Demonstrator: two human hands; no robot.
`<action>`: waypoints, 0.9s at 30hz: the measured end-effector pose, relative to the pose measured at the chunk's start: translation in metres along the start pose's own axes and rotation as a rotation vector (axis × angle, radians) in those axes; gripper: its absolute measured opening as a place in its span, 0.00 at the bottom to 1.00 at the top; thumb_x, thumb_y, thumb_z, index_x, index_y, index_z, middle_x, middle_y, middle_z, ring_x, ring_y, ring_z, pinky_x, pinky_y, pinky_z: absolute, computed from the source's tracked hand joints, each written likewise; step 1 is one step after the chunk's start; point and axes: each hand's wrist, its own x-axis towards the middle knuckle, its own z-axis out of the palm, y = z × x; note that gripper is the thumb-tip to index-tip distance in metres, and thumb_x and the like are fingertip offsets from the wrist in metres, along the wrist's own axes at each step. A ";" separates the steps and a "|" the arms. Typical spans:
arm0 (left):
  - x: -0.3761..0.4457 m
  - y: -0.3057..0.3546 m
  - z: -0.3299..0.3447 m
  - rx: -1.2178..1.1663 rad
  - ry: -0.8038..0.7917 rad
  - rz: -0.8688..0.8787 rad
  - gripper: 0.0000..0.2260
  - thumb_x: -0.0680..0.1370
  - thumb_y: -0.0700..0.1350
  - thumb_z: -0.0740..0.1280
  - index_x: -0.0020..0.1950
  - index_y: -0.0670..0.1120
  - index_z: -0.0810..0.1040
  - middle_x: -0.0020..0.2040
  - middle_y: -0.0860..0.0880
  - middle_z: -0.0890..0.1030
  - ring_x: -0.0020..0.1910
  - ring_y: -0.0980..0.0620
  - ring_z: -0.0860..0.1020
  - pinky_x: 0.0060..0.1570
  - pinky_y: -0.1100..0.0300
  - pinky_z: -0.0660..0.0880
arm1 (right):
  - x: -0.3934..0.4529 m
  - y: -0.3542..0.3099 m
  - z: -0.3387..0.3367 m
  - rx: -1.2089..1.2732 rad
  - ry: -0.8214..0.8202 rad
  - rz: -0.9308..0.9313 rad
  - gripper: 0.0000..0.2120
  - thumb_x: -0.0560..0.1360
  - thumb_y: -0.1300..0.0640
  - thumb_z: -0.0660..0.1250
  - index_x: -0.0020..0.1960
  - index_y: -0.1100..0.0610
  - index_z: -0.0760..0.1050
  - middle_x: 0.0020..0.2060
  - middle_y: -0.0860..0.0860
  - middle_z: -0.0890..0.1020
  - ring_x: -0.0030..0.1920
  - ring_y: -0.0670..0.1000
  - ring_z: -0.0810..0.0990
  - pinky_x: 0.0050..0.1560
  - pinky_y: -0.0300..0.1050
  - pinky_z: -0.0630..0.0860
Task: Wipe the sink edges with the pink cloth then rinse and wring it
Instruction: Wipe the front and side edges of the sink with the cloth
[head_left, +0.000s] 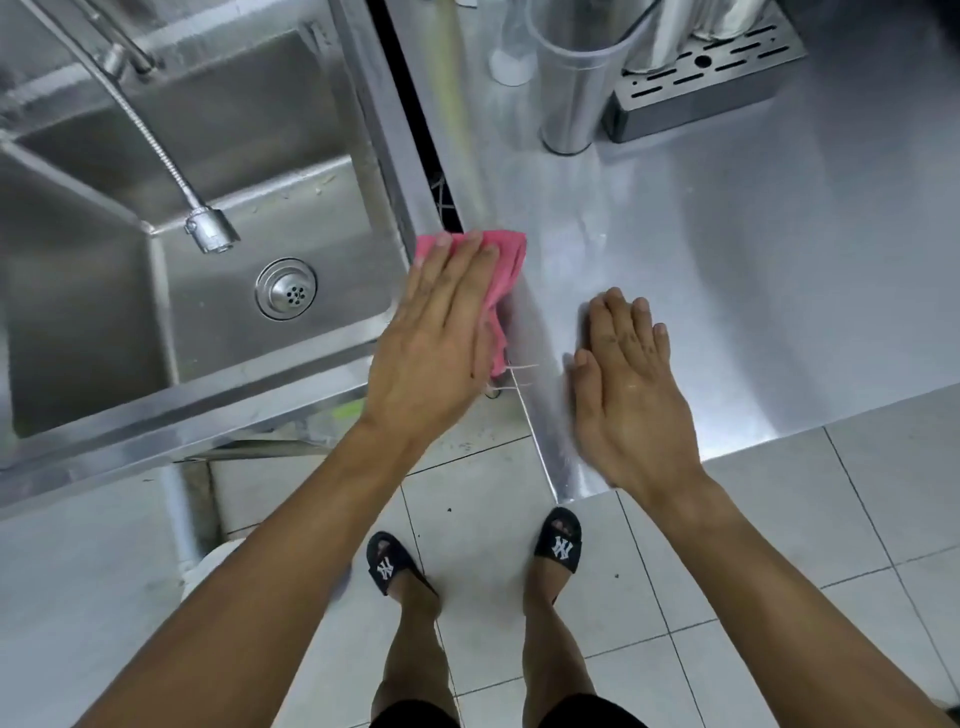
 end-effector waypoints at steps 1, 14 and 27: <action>-0.015 -0.010 -0.002 0.016 -0.048 -0.057 0.23 0.86 0.44 0.55 0.80 0.37 0.64 0.81 0.39 0.65 0.82 0.40 0.59 0.82 0.49 0.51 | 0.001 -0.014 0.006 0.032 -0.028 -0.058 0.27 0.86 0.52 0.48 0.83 0.60 0.54 0.83 0.54 0.53 0.83 0.53 0.46 0.83 0.47 0.40; -0.079 -0.070 0.000 0.173 -0.097 -0.348 0.27 0.86 0.51 0.50 0.79 0.37 0.66 0.78 0.38 0.69 0.80 0.39 0.64 0.81 0.47 0.54 | 0.042 -0.069 0.056 -0.297 -0.151 -0.557 0.27 0.87 0.51 0.48 0.83 0.60 0.52 0.83 0.57 0.53 0.84 0.56 0.48 0.83 0.56 0.49; -0.123 -0.142 -0.035 0.235 -0.118 -0.422 0.27 0.85 0.51 0.48 0.78 0.36 0.68 0.76 0.35 0.71 0.78 0.36 0.66 0.80 0.41 0.58 | 0.034 -0.099 0.087 -0.405 -0.175 -0.648 0.28 0.87 0.49 0.45 0.83 0.62 0.53 0.82 0.59 0.55 0.83 0.58 0.50 0.82 0.58 0.53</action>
